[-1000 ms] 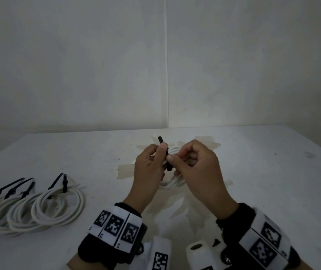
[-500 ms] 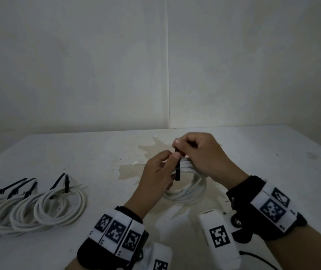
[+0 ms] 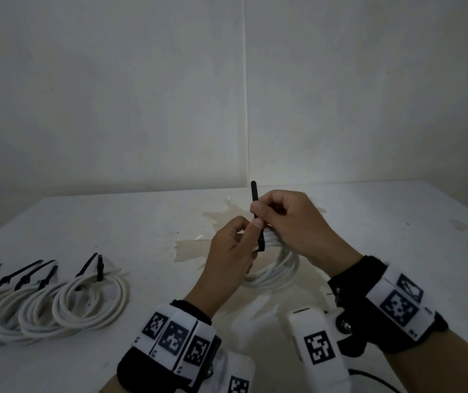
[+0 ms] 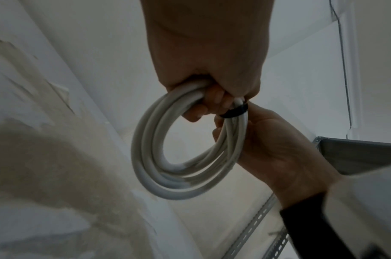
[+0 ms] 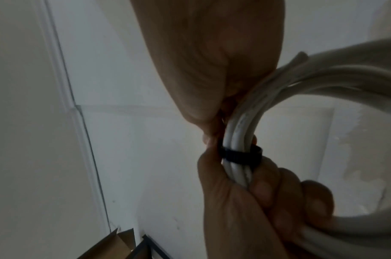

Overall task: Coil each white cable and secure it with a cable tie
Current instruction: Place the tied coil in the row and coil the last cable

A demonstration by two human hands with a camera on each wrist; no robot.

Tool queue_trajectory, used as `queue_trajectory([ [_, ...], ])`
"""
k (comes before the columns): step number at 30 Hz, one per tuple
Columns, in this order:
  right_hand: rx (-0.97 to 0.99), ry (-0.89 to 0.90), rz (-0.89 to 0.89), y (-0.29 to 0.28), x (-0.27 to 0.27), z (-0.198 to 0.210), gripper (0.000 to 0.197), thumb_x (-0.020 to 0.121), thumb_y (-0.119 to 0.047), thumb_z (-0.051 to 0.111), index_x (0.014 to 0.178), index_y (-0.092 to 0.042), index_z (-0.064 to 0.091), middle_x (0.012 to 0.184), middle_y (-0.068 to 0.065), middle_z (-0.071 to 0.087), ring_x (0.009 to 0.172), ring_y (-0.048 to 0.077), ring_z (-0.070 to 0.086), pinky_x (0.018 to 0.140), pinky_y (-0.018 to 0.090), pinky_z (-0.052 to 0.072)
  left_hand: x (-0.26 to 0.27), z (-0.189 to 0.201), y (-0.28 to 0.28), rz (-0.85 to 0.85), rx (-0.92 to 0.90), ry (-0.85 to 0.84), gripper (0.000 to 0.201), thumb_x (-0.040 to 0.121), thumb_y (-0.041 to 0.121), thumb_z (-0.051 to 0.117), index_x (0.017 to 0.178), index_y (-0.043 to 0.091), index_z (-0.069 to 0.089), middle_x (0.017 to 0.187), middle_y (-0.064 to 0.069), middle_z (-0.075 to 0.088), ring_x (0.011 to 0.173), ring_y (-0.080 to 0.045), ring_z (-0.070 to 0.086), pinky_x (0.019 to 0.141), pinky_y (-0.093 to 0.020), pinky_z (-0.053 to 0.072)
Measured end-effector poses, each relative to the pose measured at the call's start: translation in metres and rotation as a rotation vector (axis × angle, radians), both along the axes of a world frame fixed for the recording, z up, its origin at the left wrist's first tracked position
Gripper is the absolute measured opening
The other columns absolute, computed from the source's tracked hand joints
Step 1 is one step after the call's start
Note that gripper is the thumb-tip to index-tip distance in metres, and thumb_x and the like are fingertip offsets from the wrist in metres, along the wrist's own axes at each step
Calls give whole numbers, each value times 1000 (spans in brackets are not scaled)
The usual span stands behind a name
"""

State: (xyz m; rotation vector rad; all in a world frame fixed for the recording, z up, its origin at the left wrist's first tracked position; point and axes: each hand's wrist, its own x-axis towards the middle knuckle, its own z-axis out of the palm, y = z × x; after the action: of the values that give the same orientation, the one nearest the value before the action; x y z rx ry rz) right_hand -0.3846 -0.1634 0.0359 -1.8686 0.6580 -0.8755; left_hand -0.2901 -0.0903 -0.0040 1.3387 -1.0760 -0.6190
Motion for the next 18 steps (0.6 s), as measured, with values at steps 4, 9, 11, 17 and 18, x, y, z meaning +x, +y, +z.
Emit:
queue_trajectory([
  [4,-206,-22,-168,3,6,0,25,88,-16,57,64,-22,52,66,-5,56,61,10,51,65,27,44,-2,1,-1,13,-25,-135,35,96,21,44,62,18,36,39,12,38,36,-4,30,43,-20,25],
  [9,-274,-57,-246,2,13,5,18,89,-14,55,72,-10,52,61,-5,52,55,2,53,58,16,39,-1,7,1,3,-66,-183,38,97,16,42,61,23,32,42,12,36,38,-4,28,44,-20,23],
  [11,-295,-60,-258,-1,16,9,17,89,-14,56,72,-9,54,61,-6,51,57,4,50,54,12,35,1,10,1,-8,-83,-193,39,97,16,41,60,24,31,42,12,34,38,-3,26,43,-20,21],
  [17,-215,-117,-95,-4,9,10,14,90,-16,55,78,-11,60,64,-4,57,57,3,52,60,14,43,8,16,5,10,-49,-201,35,94,20,47,60,20,41,40,10,36,39,-8,28,41,-20,23],
  [18,-191,-102,-34,-4,6,8,14,92,-18,52,83,-11,60,68,-3,59,62,3,54,65,17,45,9,17,4,17,-38,-147,34,95,19,46,61,16,42,38,11,35,37,-7,28,40,-20,23],
])
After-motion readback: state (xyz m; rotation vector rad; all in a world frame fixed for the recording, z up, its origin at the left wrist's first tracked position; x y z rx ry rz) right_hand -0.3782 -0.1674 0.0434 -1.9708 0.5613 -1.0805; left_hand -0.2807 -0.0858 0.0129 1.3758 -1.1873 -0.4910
